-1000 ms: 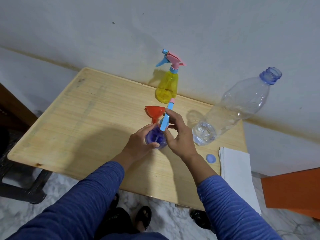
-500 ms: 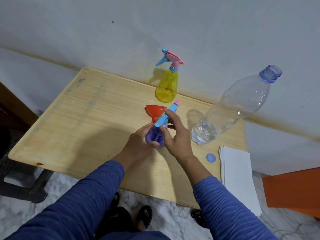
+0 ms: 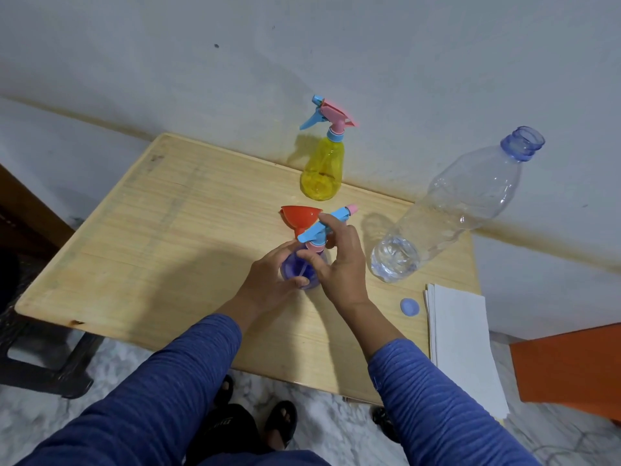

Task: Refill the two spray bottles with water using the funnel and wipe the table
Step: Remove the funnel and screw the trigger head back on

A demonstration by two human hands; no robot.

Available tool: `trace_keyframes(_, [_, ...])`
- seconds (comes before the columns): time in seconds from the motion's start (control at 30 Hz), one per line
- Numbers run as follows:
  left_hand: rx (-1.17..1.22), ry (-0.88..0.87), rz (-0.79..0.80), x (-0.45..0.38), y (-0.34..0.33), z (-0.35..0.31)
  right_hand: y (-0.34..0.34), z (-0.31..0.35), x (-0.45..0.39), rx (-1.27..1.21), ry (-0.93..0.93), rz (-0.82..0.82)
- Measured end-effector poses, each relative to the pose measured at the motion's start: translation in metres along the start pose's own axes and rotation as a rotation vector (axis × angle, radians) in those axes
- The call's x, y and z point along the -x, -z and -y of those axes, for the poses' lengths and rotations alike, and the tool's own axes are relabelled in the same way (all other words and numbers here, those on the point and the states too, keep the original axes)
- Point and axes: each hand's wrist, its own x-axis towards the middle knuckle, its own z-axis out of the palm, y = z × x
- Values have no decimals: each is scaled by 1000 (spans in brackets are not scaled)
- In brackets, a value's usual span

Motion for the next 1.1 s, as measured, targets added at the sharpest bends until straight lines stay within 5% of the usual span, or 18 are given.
trace_keyframes(1.1, [-46, -23, -23, -2, 0, -1, -8, 13, -1, -35, -96, -83])
